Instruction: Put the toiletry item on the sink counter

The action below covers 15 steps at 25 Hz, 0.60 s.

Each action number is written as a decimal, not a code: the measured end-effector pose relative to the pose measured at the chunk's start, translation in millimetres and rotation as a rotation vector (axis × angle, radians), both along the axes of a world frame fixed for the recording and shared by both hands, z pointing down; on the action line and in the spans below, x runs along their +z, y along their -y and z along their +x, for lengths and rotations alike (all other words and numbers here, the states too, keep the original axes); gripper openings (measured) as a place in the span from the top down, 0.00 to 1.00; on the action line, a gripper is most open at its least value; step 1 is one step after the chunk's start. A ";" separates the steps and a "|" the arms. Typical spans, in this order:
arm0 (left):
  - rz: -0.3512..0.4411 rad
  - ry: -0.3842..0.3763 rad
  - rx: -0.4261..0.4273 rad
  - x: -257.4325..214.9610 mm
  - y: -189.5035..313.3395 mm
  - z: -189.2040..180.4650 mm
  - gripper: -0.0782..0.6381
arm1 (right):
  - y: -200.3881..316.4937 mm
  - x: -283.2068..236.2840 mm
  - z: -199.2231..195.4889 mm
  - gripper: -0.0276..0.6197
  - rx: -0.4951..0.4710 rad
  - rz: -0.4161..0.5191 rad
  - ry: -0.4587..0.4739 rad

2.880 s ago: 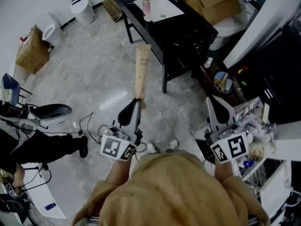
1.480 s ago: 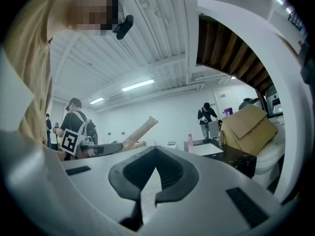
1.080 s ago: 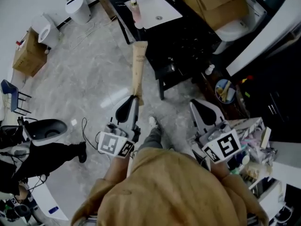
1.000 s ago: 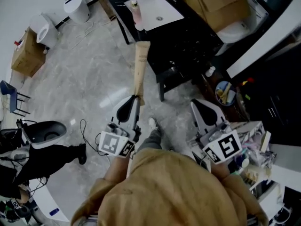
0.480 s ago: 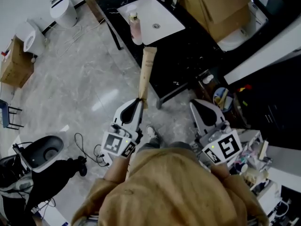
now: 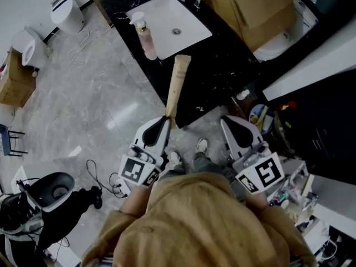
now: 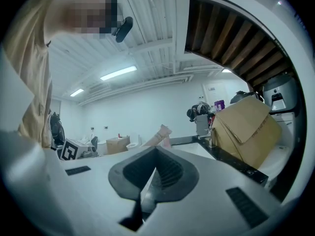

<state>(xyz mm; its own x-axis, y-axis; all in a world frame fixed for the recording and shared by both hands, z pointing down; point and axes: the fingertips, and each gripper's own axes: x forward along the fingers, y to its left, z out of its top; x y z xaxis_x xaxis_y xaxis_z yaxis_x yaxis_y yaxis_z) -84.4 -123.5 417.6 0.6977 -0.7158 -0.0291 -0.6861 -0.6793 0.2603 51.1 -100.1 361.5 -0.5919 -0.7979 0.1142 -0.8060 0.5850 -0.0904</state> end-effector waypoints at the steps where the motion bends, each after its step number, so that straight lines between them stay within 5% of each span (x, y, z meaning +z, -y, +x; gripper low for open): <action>1: -0.006 0.003 -0.012 0.3 4.9 4.3 0.87 | 7.3 0.8 5.5 0.95 -0.009 -0.002 0.004; 15: -0.072 0.098 -0.082 21.3 44.8 47.2 0.87 | 59.4 8.0 45.7 0.96 -0.085 -0.004 0.064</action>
<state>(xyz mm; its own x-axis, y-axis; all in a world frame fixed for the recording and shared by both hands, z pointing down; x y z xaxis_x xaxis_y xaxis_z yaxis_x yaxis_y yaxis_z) -37.3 -168.3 439.0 0.6341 -0.7681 0.0893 -0.7627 -0.6023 0.2356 96.8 -159.4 369.5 -0.6635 -0.7442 0.0771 -0.7461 0.6503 -0.1431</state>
